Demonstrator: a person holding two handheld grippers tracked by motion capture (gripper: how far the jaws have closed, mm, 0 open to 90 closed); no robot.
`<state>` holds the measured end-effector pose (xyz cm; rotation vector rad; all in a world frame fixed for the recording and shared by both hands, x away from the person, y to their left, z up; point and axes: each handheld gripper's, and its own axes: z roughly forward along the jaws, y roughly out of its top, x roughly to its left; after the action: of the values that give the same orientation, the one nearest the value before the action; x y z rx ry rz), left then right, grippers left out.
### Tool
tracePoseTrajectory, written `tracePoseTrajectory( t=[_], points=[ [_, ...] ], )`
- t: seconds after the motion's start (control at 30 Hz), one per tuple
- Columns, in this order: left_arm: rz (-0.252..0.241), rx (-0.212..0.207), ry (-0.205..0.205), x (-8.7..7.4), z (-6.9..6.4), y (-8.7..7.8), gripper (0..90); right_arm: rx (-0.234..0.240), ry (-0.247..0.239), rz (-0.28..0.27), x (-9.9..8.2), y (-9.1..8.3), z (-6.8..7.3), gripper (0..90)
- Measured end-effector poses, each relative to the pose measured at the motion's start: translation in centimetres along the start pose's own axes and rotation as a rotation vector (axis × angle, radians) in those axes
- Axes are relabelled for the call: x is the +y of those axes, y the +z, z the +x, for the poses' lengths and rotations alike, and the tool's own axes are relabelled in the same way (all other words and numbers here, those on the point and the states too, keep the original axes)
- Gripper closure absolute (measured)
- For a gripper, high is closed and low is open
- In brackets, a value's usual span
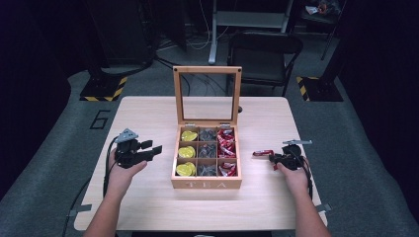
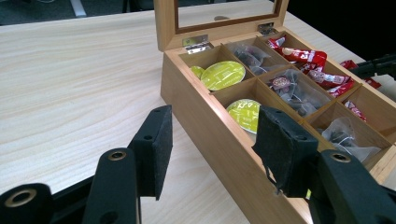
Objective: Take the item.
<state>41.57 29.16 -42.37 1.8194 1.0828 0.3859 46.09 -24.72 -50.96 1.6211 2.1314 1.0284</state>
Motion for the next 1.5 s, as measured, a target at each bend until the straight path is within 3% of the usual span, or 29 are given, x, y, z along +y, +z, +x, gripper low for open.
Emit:
tracePoseTrajectory(
  t=[0.17,0.2,0.27,0.33,0.4,0.6,0.97,1.23,1.5],
  points=[
    [0.001,0.001,0.000,0.0,0.0,0.0,46.4,-0.015,-0.010,0.005,0.0,0.1,0.0,70.1],
    [0.000,0.001,0.000,0.0,0.0,0.0,46.4,-0.018,0.008,0.015,-0.1,0.1,0.2,70.1],
    [-0.001,0.001,0.001,0.0,0.0,-0.1,46.4,-0.014,-0.011,0.007,0.0,0.1,0.0,70.2],
    [-0.002,0.003,-0.001,0.0,0.0,-0.1,46.4,-0.014,0.007,0.009,0.0,0.1,0.2,70.2],
    [-0.002,0.003,-0.001,0.0,0.0,-0.1,46.4,-0.016,-0.021,-0.004,0.0,0.1,0.0,70.2],
    [0.000,0.001,0.002,0.0,0.0,0.0,46.4,-0.021,-0.017,-0.011,0.0,-0.1,0.2,68.1],
    [-0.003,0.003,-0.001,0.0,0.0,-0.2,46.3,-0.029,-0.016,-0.039,0.5,-1.7,0.7,63.4],
    [0.002,0.000,0.003,0.0,-0.1,0.0,46.2,-0.008,-0.067,-0.032,0.8,-2.0,1.3,59.4],
    [0.006,0.000,0.001,-0.1,-0.1,-0.1,46.1,0.002,-0.081,-0.044,1.6,-2.2,2.3,57.7]
  ],
)
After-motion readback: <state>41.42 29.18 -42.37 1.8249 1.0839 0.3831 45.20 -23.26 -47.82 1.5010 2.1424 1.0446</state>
